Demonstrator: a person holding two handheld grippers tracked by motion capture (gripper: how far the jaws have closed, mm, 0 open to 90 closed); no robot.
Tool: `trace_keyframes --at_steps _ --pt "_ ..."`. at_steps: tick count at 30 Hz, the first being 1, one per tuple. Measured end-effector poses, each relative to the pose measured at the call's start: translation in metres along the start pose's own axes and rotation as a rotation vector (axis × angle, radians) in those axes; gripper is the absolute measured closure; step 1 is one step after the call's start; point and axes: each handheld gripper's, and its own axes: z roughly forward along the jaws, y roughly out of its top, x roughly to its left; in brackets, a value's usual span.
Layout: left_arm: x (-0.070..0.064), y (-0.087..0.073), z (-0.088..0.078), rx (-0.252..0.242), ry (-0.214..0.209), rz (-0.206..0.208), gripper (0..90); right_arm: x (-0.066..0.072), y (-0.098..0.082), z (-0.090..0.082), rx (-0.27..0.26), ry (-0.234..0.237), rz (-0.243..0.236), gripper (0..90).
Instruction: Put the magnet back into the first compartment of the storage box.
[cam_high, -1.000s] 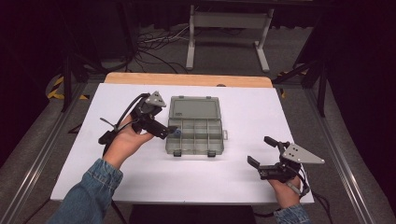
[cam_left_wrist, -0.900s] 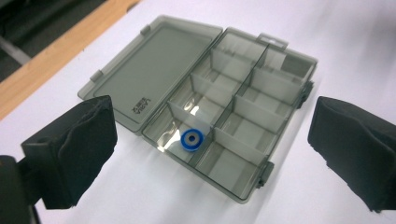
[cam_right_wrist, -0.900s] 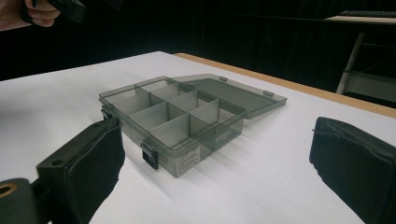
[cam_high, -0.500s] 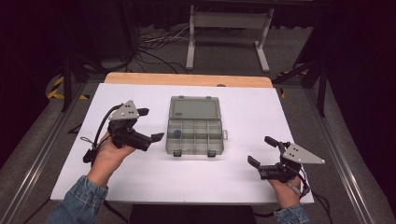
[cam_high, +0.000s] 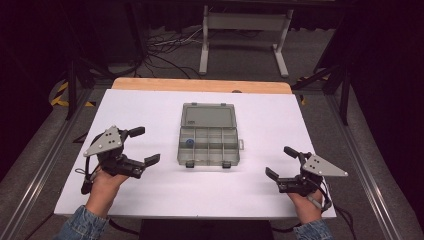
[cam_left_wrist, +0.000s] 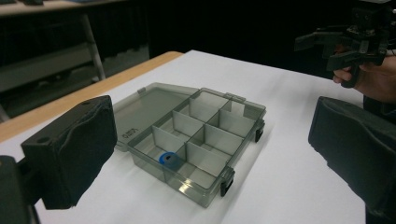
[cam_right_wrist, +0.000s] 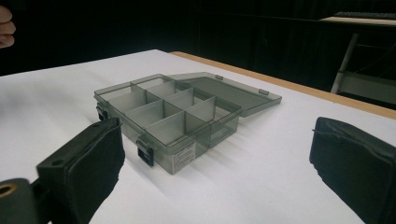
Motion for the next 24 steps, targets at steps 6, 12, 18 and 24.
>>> trace_keyframes --at_steps 6,12,18,24 --pt "-0.003 -0.024 -0.014 -0.066 0.027 0.005 0.8 0.000 -0.002 0.000 -0.003 -0.002 -0.007 3.1" --pt "0.003 -0.048 -0.025 -0.114 0.034 -0.049 0.4 0.001 -0.004 0.001 -0.010 -0.012 -0.013 2.2" --pt "0.001 -0.070 -0.035 -0.145 0.091 -0.037 0.4 0.001 -0.006 -0.001 -0.023 -0.017 -0.020 1.8" --pt "0.002 -0.089 -0.041 -0.121 0.113 -0.012 0.4 0.000 -0.010 -0.001 -0.036 -0.013 -0.015 1.4"
